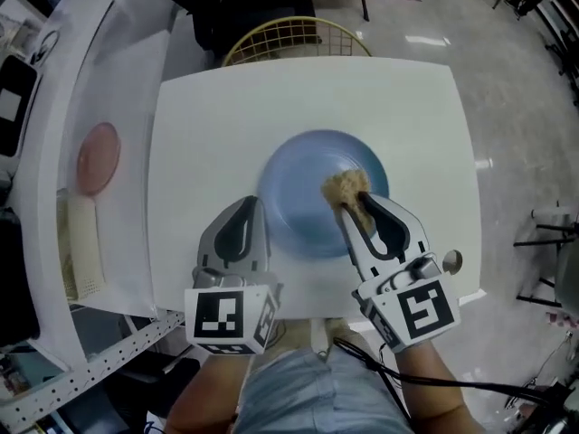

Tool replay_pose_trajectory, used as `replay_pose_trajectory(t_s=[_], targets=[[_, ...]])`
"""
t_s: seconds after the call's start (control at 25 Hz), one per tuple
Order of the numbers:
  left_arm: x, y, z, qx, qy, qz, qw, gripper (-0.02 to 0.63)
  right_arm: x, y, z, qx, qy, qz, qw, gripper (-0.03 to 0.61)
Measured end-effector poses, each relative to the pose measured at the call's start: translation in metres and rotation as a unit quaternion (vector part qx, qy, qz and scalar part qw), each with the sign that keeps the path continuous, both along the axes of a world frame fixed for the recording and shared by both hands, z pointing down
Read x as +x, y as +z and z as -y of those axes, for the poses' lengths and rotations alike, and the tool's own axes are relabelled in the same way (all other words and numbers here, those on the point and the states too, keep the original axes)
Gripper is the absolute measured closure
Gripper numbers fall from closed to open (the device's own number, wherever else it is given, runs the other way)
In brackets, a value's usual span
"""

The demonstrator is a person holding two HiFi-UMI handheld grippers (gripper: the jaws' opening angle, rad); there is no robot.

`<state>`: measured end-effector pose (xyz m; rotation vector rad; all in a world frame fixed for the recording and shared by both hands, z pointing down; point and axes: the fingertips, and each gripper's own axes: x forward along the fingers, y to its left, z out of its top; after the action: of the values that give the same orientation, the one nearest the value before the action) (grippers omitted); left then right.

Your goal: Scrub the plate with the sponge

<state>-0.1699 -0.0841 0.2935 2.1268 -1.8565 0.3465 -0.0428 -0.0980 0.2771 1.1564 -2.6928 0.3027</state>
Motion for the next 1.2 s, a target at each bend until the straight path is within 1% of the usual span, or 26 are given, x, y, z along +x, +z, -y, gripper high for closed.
replay_pose_trajectory(t_s=[0.24, 0.4, 0.56, 0.6, 0.64, 0.68, 0.92, 1.2], targets=[[-0.013, 0.060, 0.003, -0.064, 0.000, -0.007, 0.9979, 0.597, -0.006, 0.053, 0.005, -0.064, 0.012, -0.009, 0.998, 0.468], [-0.024, 0.092, 0.014, -0.086, -0.007, -0.023, 0.9960, 0.597, -0.013, 0.080, 0.015, -0.082, 0.011, -0.013, 0.997, 0.468], [-0.030, 0.111, 0.013, -0.115, -0.014, -0.051, 0.9920, 0.594, -0.019, 0.094, 0.014, -0.096, 0.010, -0.021, 0.995, 0.468], [-0.030, 0.116, 0.013, -0.123, -0.013, -0.056, 0.9907, 0.572, -0.020, 0.096, 0.014, -0.099, 0.009, -0.023, 0.995, 0.468], [-0.029, 0.120, 0.014, -0.131, -0.011, -0.060, 0.9895, 0.533, -0.021, 0.098, 0.015, -0.100, 0.009, -0.025, 0.995, 0.468], [-0.028, 0.124, 0.014, -0.137, -0.010, -0.063, 0.9885, 0.525, -0.021, 0.100, 0.016, -0.101, 0.009, -0.026, 0.995, 0.468], [-0.024, 0.133, 0.020, -0.153, 0.000, -0.067, 0.9859, 0.522, -0.021, 0.102, 0.016, -0.103, 0.011, -0.031, 0.994, 0.468], [-0.011, 0.143, 0.020, -0.192, 0.011, -0.073, 0.9787, 0.523, -0.020, 0.102, 0.016, -0.100, 0.012, -0.033, 0.994, 0.467]])
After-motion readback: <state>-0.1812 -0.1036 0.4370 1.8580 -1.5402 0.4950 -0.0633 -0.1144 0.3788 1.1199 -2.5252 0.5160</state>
